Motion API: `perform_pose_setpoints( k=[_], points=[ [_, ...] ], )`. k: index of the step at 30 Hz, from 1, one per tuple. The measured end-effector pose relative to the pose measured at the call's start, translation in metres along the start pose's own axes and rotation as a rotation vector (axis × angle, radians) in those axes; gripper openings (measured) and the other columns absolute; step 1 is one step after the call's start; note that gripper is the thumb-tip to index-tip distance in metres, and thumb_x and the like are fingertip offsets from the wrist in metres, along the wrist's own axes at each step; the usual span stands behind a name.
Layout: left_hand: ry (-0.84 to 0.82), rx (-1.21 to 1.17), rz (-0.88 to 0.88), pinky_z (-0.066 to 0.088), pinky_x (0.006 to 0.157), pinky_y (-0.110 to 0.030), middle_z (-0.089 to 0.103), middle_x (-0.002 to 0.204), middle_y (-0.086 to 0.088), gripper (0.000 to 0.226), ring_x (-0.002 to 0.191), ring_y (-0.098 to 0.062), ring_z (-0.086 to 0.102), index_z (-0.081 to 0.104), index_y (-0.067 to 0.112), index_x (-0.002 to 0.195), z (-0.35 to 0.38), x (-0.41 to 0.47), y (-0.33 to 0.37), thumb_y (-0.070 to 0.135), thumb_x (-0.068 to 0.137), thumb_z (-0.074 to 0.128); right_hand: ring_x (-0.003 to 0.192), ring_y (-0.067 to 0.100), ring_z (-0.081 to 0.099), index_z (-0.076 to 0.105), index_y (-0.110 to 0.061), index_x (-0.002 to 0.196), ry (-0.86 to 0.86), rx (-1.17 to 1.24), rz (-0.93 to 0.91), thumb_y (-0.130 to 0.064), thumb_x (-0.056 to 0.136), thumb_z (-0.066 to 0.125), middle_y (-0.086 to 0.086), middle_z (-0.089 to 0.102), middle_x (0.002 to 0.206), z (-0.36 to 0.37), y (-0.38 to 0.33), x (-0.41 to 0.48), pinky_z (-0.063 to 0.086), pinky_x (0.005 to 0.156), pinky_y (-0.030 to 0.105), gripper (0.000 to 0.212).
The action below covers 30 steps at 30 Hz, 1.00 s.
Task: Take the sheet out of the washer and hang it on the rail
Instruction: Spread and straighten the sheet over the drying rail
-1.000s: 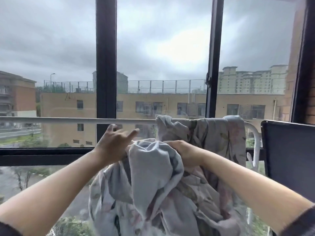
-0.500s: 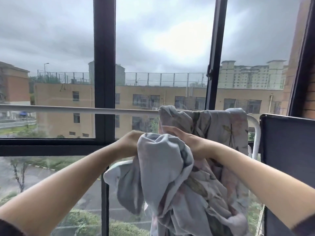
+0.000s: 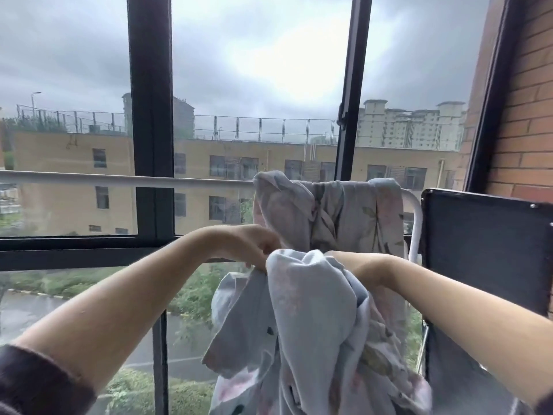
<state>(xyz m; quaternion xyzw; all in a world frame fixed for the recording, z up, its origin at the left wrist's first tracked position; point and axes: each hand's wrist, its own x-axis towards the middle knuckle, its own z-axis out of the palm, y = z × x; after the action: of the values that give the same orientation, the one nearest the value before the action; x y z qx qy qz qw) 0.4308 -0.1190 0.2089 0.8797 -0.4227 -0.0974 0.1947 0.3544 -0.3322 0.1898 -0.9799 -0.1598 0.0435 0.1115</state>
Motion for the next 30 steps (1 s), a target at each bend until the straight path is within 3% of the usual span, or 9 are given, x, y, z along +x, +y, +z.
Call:
perform_pose_setpoints(
  k=[3,5,8,11,13,16,20,24,30],
  points=[
    [-0.042,-0.185,-0.051,0.055,0.080,-0.028,0.069,0.102,0.002,0.033,0.089,-0.010,0.066,0.062,0.020,0.107,-0.002,-0.002,-0.014,0.033,0.079,0.073,0.064,0.004,0.042,0.048,-0.027,0.066,-0.043,0.005,0.032,-0.007,0.084,0.057,-0.012,0.048,0.068,0.003,0.010,-0.014,0.037,0.059,0.017,0.028],
    [0.313,-0.166,-0.038,0.054,0.069,-0.021,0.070,0.089,0.001,0.013,0.081,-0.013,0.066,0.064,0.019,0.092,0.004,0.003,-0.017,0.026,0.083,0.070,0.069,0.004,0.046,0.054,-0.030,0.072,-0.020,0.010,0.008,-0.016,0.080,0.059,-0.015,0.056,0.073,0.005,0.018,-0.021,0.043,0.065,0.023,0.017],
    [0.775,0.207,0.172,0.044,0.055,-0.021,0.060,0.079,0.011,0.014,0.062,-0.007,0.057,0.055,0.025,0.076,0.016,0.015,-0.002,0.016,0.084,0.063,0.076,-0.003,0.049,0.063,-0.025,0.093,-0.052,-0.005,0.001,-0.019,0.082,0.061,-0.017,0.063,0.087,0.014,0.024,-0.027,0.045,0.070,0.016,0.013],
    [0.750,0.626,0.414,0.046,0.049,-0.029,0.056,0.115,0.001,0.018,0.066,-0.019,0.062,0.060,0.020,0.097,0.021,0.032,0.028,0.011,0.082,0.060,0.078,-0.001,0.048,0.063,-0.015,0.099,-0.069,-0.078,-0.022,-0.019,0.086,0.060,-0.008,0.066,0.094,0.023,0.026,-0.027,0.042,0.067,0.011,0.015],
    [0.664,0.810,0.307,0.048,0.052,-0.032,0.035,0.146,-0.006,0.046,0.080,-0.026,0.066,0.050,0.019,0.127,0.015,0.051,0.041,0.007,0.083,0.057,0.082,0.004,0.053,0.064,-0.016,0.101,-0.075,-0.103,-0.017,-0.023,0.086,0.059,-0.007,0.068,0.098,0.029,0.029,-0.027,0.046,0.074,0.018,0.018],
    [0.567,0.973,0.057,0.048,0.056,-0.036,0.038,0.142,-0.013,0.060,0.090,-0.030,0.066,0.026,0.024,0.145,0.004,0.073,0.048,0.008,0.092,0.047,0.074,-0.005,0.054,0.062,-0.018,0.098,-0.069,-0.099,-0.013,-0.020,0.087,0.058,-0.009,0.067,0.094,0.024,0.032,-0.033,0.046,0.069,0.013,0.012],
    [0.515,1.193,0.047,0.048,0.059,-0.031,0.065,0.096,-0.003,0.024,0.087,-0.025,0.068,0.049,0.018,0.117,-0.019,0.072,0.036,0.009,0.095,0.046,0.064,-0.005,0.043,0.061,-0.021,0.094,-0.092,-0.096,-0.010,-0.016,0.087,0.059,-0.014,0.057,0.082,0.018,0.047,-0.042,0.038,0.058,0.005,0.009],
    [0.666,1.269,0.028,0.056,0.070,-0.035,0.065,0.091,-0.004,0.011,0.084,-0.024,0.066,0.056,0.013,0.102,-0.079,0.034,0.023,0.013,0.097,0.047,0.061,-0.006,0.045,0.054,-0.029,0.076,-0.130,-0.132,-0.006,-0.016,0.085,0.060,-0.015,0.052,0.071,0.019,0.057,-0.042,0.036,0.057,0.005,0.016],
    [0.719,0.970,-0.606,0.050,0.078,-0.040,0.062,0.108,-0.015,0.024,0.102,-0.034,0.060,0.059,0.006,0.110,-0.128,0.009,-0.010,0.003,0.086,0.054,0.065,-0.005,0.041,0.058,-0.039,0.069,-0.159,-0.181,-0.084,-0.042,0.063,0.045,-0.019,0.057,0.070,0.009,0.054,-0.023,0.046,0.066,0.020,0.015]
  ],
)
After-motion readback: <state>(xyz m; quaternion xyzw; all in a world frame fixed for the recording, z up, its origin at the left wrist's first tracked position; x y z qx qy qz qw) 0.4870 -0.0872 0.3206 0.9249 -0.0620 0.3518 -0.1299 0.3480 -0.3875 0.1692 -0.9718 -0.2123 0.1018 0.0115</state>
